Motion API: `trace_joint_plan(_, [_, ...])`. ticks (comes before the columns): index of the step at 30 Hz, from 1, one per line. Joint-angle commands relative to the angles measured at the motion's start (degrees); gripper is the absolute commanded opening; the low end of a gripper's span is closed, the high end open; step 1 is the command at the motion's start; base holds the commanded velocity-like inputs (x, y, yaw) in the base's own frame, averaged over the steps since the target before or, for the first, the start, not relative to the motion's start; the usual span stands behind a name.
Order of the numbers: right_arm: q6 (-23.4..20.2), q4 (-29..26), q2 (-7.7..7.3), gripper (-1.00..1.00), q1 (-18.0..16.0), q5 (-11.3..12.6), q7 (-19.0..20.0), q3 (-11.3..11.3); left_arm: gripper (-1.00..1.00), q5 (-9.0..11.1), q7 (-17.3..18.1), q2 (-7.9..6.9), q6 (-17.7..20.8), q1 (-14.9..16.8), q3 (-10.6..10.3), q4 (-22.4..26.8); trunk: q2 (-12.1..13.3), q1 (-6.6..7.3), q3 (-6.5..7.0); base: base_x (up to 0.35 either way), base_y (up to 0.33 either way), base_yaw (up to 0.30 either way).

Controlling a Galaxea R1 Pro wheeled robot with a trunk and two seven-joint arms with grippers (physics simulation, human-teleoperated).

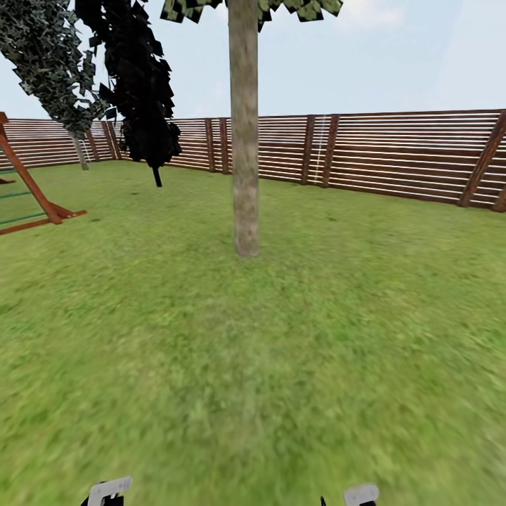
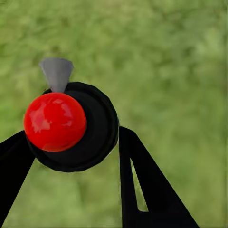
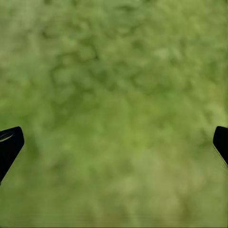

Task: In the garden, pick up the pesticide atomizer on the floor and spray pesticide onto both trees until each tree trunk is fully covered.

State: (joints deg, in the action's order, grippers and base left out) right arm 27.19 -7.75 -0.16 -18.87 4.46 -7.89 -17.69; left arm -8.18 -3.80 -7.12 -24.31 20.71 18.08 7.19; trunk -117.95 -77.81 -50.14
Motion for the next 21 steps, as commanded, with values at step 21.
trace_joint_plan(21, [0.15,0.02,-0.02,1.0,-0.03,0.46,-0.11,-0.5,-1.0,-0.61,-0.33,0.0,-0.21,0.05,0.21,-0.07,-0.02,-0.03,-0.05,0.34,0.0,0.0])
